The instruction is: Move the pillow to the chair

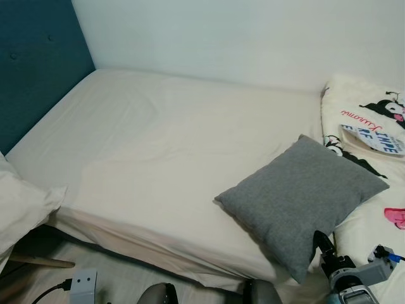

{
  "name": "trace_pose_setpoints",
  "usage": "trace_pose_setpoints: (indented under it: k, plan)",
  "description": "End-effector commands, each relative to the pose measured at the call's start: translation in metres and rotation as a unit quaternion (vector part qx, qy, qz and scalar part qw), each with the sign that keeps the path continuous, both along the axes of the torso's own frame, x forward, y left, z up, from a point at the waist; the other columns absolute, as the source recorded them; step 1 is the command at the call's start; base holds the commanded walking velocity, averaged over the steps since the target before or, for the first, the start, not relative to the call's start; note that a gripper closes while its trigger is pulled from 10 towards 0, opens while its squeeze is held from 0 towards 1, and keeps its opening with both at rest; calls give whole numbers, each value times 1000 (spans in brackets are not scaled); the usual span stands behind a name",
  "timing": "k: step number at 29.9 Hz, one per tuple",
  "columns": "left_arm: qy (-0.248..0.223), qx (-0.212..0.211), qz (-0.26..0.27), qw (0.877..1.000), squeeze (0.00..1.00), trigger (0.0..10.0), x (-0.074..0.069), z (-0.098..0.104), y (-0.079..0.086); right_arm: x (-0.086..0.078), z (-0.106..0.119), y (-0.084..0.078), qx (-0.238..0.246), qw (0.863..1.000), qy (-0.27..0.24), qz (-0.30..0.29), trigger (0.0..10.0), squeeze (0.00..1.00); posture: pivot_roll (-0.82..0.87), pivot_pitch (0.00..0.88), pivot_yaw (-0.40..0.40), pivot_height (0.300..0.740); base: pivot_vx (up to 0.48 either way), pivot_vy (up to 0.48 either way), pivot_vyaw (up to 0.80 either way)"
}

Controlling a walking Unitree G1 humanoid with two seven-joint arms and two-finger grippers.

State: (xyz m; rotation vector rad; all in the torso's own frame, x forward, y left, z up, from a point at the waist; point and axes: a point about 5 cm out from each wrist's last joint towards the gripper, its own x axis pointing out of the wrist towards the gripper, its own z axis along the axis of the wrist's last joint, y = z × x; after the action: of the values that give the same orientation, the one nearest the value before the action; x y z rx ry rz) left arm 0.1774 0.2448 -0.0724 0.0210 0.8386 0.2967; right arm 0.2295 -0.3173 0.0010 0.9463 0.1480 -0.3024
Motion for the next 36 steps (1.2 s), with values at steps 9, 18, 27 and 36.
trace_pose_setpoints:
  k: [9, 18, 27, 36]
  plan:
    - [11, 22, 11, 1000, 0, 10000, -21, -1, 23, 15, 7, 13, 40, 998, -54, 14, 10000, 0, 71, 228, 81, 605, 0, 0, 0]
    - [-20, 48, 10, 999, 0, 10000, -33, 10, 52, 47, 21, 39, 70, 992, -79, 63, 10000, 0, 155, 315, 120, 605, 0, 0, 0]
    - [-65, 67, -3, 996, 0, 10000, -22, 25, 66, 70, 38, 50, 37, 992, -81, 85, 0, 0, 177, 346, 134, 605, 0, 0, 0]
    - [-87, 45, -14, 995, 0, 10000, 8, 25, 38, 79, 53, 49, -5, 986, -109, 123, 0, 0, 115, 265, 93, 605, 0, 0, 0]
